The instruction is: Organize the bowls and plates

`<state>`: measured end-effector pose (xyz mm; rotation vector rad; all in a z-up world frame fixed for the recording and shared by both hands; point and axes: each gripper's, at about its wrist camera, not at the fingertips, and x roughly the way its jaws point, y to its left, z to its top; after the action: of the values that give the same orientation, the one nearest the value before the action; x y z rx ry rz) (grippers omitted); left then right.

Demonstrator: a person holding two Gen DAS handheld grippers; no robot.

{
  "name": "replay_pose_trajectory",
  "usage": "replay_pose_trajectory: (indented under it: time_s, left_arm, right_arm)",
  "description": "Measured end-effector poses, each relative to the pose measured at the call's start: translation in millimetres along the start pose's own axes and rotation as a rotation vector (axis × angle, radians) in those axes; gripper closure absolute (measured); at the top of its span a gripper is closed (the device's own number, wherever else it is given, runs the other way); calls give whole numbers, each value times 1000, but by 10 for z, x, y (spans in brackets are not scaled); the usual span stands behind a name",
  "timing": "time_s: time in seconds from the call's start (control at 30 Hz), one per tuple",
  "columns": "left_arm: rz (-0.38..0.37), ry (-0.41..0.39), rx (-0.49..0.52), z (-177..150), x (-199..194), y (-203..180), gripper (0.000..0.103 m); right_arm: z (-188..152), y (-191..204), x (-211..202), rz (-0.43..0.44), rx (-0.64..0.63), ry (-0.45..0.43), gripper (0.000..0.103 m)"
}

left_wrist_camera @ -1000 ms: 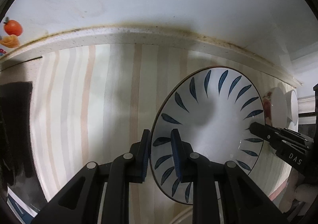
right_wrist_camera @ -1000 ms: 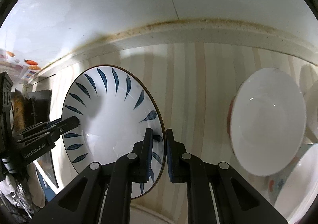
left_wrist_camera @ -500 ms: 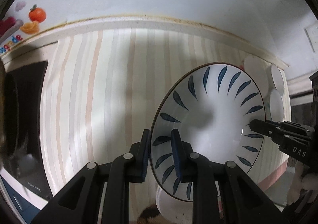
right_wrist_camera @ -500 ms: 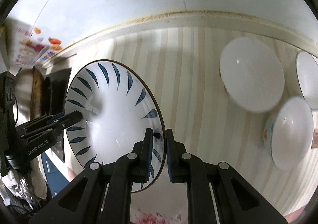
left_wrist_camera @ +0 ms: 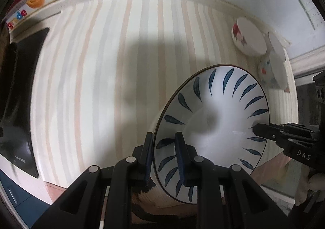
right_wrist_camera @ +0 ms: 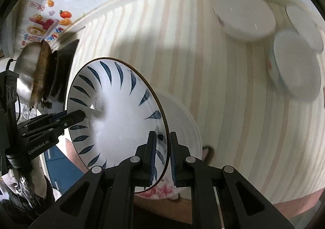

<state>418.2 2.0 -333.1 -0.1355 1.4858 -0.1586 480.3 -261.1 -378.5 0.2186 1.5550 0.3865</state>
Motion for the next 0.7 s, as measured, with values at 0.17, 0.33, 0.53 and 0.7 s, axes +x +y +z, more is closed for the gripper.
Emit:
replay_pose_trajectory:
  time_s: [0.17,0.33,0.53,0.7]
  left_arm:
    - [14,32,8,-89,198,-63,84]
    - [38,44,29,-99,293,-118,84]
    - [59,57,33,-104,402,-163,83]
    - [78,56,34,-142,474,-211,80]
  right_arm:
    - [-180,-158,227,-5,27,39,89]
    - [-257,-233,383,-13,41,50,89]
    - [-224,-254,486,-13,58,58,89]
    - [-186,-295,523,-8,56,61,89]
